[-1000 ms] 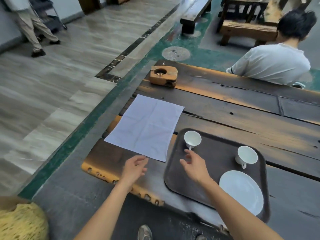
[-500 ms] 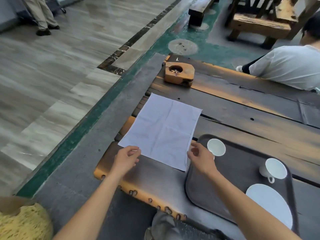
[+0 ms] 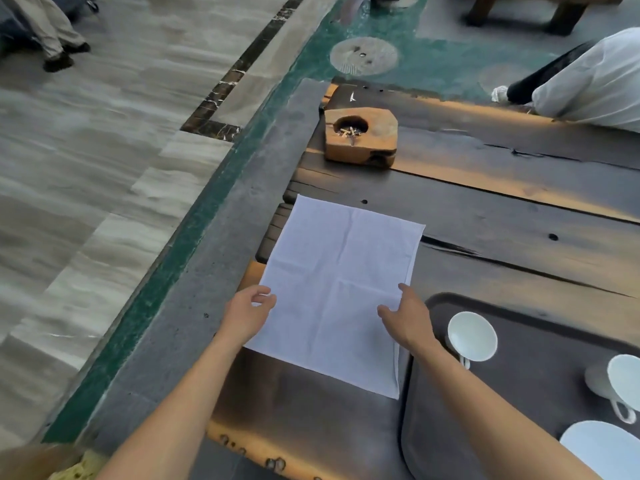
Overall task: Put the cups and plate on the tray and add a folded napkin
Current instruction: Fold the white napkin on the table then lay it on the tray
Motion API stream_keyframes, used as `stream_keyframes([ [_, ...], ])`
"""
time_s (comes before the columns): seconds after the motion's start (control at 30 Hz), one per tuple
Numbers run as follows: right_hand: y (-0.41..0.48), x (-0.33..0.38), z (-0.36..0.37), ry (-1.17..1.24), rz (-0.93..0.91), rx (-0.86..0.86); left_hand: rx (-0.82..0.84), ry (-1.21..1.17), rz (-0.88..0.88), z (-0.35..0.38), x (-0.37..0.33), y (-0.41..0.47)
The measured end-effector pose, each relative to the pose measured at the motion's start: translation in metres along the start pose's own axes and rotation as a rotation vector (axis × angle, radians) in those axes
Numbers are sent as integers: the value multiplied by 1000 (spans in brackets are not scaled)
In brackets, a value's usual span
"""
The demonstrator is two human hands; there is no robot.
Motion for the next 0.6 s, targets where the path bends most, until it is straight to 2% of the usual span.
stream_keyframes([
  [0.33,89,21,-26,105,83,-150,4,235,5,-6,-12,111],
  [0.47,124,30,-45,12,91,-165,111,402,127,6,-33,150],
  [0.6,153,44,-58,-165,2,-168,275,656,316,23,-59,190],
])
Point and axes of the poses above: each hand's wrist, its own y-axis towards the middle knuckle, its own z-axis out of the palm, x = y × z, the point moved 6 cm from there along y, towards the middle knuckle, and after that the axes turned 9 degrees about z, right-handed, at the moved point
